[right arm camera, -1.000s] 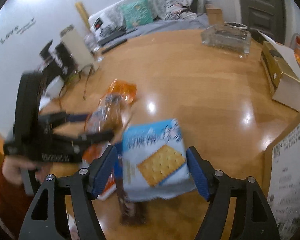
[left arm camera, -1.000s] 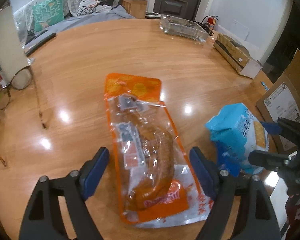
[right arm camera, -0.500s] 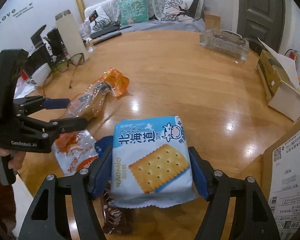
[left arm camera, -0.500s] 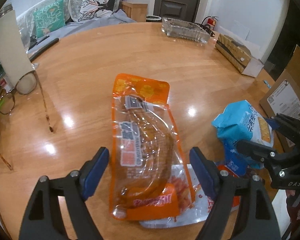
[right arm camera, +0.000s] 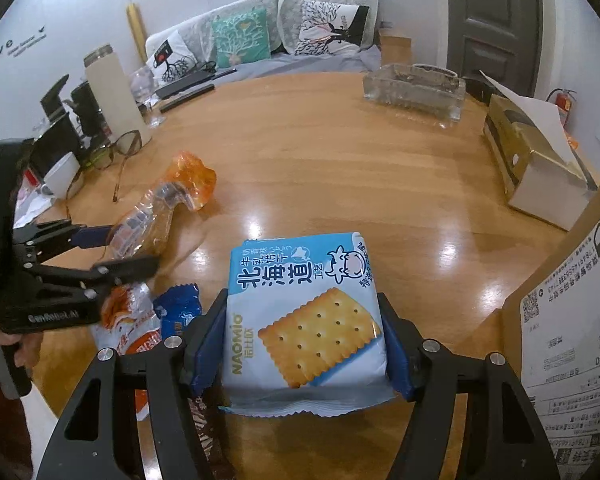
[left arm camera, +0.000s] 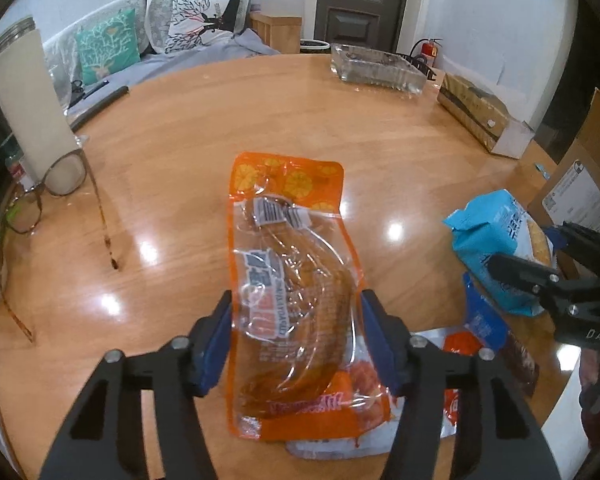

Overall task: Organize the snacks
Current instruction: 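Grasp the orange sausage bag with the left tool while the right tool grasps the blue cracker pack, then carry the sausage bag and cracker pack into the box and release both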

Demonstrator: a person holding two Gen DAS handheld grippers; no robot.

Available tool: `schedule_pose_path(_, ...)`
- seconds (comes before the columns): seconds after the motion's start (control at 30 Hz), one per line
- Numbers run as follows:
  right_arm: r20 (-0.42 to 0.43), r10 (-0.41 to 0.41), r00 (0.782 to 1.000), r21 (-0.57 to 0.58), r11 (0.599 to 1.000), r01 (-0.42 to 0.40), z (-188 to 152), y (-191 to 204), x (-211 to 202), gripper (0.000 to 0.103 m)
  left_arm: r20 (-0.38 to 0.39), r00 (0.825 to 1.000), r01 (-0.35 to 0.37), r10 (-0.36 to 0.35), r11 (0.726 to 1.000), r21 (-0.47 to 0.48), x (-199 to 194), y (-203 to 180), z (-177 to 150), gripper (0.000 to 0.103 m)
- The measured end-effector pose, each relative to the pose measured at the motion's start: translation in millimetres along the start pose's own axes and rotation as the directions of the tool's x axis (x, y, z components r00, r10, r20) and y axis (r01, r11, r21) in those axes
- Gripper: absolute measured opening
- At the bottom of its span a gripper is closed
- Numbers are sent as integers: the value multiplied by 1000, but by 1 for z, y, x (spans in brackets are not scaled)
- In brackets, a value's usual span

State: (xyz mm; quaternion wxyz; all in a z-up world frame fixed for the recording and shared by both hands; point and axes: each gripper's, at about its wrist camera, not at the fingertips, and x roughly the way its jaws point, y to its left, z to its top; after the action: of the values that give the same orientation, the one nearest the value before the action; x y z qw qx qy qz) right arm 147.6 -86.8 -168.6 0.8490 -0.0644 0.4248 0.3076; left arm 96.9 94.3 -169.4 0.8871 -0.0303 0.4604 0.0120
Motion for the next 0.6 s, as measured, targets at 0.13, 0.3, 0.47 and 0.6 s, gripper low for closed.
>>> schedule_pose_path(0.13,6,9,1000,-1,1000,-9,1,2,-2,64,19,1000,11,-11,1000,-10,-8,4,-2,56)
schedule_pose_path(0.3,34,15,999,-10,1000,-15,6,7,-13,64,54,999,-2,2,1000,-11,-26,7,2,56)
schedule_pose_path(0.47,63,37,997,-33,999,-35,13,19,-29,64,108,994,-13,14,1000,-10,-57,9,6,56)
schedule_pose_path(0.6,90,64,994,-45,997,-60,18,30,-47,64,161,987,-24,23,1000,4,-92,4,11,56)
